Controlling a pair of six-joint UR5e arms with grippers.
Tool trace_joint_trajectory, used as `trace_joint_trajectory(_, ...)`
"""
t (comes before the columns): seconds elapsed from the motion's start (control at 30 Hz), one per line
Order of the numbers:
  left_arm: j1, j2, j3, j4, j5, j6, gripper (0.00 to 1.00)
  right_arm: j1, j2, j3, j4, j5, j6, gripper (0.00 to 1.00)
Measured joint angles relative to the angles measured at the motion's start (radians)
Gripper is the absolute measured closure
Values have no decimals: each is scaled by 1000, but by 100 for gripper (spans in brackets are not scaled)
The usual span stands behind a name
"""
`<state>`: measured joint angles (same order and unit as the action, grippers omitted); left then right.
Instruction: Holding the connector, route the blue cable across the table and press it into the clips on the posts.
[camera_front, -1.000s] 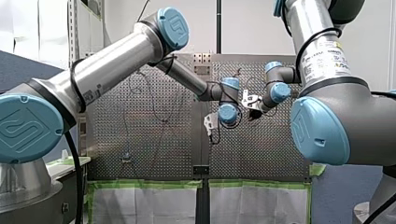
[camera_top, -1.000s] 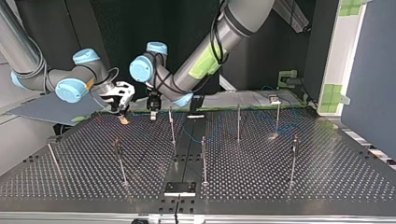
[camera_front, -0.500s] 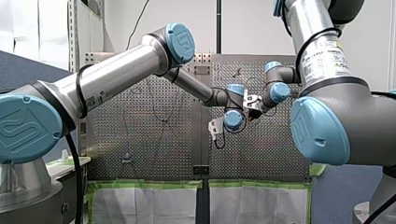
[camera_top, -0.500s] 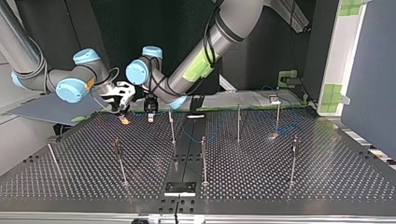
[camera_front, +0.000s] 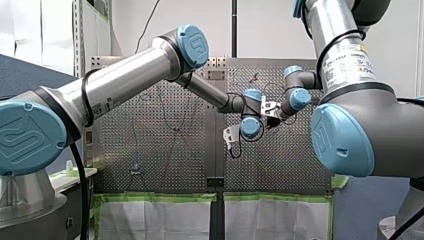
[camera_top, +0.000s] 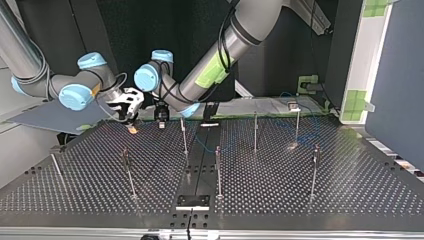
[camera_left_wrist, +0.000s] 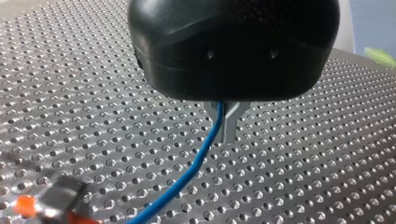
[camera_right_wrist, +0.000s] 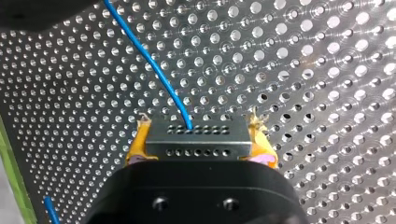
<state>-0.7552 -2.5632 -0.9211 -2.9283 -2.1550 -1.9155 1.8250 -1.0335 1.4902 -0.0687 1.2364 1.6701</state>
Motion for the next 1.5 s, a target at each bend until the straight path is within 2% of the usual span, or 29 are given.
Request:
trace_joint_trajectory(0.3, 4, 23, 5, -31, 0, -3, 100, -4, -20, -40, 24, -1, 5, 100)
trace_joint_trajectory(0.53, 2, 78, 6, -38, -1, -1, 100, -12, -80, -75, 43, -19, 34, 100)
trace_joint_trajectory(0.63, 0, 105, 6, -42, -11, 0, 100, -15, -105, -91, 59, -30, 38, 100)
trace_joint_trajectory(0.93, -2, 178, 6, -79, -73, 1, 100, -20, -159, -107, 84, -43, 40, 100)
trace_joint_trajectory(1.13, -8, 192, 6, -119, -100, 0, 100, -21, -177, -107, 101, -47, 41, 100)
trace_joint_trajectory(1.27, -13, 203, 6, -130, -109, 0, 100, -21, -193, -107, 108, -52, 41, 100)
trace_joint_trajectory(1.5, -18, 226, 6, -132, -111, -2, 100, -21, -216, -117, 122, -87, 48, 100)
